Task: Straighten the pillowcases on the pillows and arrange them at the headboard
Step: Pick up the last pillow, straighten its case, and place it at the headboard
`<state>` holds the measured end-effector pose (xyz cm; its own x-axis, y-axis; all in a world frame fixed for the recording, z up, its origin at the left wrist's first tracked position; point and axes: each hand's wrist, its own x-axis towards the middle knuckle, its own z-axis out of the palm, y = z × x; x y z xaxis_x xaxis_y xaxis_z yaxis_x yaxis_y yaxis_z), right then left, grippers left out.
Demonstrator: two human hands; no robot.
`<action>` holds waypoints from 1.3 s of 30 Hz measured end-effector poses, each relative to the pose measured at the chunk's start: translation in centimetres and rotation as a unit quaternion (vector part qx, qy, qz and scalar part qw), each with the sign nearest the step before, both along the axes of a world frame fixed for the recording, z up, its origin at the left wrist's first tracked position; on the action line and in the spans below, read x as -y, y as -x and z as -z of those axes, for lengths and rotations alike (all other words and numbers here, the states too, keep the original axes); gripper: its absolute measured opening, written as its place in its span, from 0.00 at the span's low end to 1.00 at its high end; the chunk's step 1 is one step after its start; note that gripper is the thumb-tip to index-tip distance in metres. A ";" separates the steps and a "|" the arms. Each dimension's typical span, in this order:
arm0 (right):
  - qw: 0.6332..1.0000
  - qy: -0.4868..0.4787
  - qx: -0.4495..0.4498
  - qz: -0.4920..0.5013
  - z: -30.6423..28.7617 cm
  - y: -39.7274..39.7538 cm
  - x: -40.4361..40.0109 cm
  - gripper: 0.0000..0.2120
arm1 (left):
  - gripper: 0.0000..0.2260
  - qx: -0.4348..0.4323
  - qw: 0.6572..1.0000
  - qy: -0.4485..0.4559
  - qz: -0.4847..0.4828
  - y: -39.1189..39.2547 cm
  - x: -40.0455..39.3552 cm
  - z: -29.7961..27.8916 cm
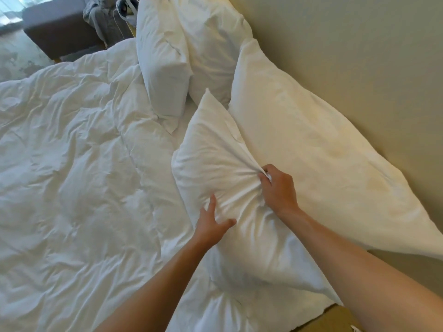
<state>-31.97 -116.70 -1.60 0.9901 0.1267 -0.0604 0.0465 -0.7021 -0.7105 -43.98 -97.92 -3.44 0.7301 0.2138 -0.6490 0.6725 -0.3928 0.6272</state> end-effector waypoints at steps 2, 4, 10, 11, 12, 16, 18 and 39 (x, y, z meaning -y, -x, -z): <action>0.999 -0.035 0.020 -0.006 -0.2 -0.4 -0.1 0.05 | 0.51 0.022 1.000 -0.001 -0.003 -0.6 0.4 0.5; 0.998 -0.054 0.039 -0.005 -0.8 -0.5 -0.2 0.05 | 0.51 0.038 0.999 0.002 -0.002 -1.4 0.2 0.4; 0.999 -0.017 0.014 0.044 0.2 -5.1 3.1 0.04 | 0.50 0.016 0.999 -0.008 0.031 -6.4 1.8 1.7; 0.999 -0.003 0.008 0.042 0.4 -5.3 3.2 0.05 | 0.50 0.015 1.000 0.003 0.023 -6.3 1.6 1.7; 0.999 0.005 0.001 0.037 0.5 -5.3 3.2 0.05 | 0.50 0.020 1.000 0.014 0.012 -6.0 1.4 1.8; 1.000 0.001 -0.002 0.018 0.8 -4.2 2.8 0.05 | 0.51 0.064 0.996 0.003 -0.065 -4.7 0.5 2.4; 0.999 0.031 0.005 0.018 0.7 -3.7 2.8 0.05 | 0.53 0.062 0.995 -0.010 -0.072 -4.8 0.6 2.2; 0.996 0.063 0.041 -0.037 4.3 7.9 4.6 0.14 | 0.56 0.064 0.990 0.015 -0.128 -3.6 -1.4 5.8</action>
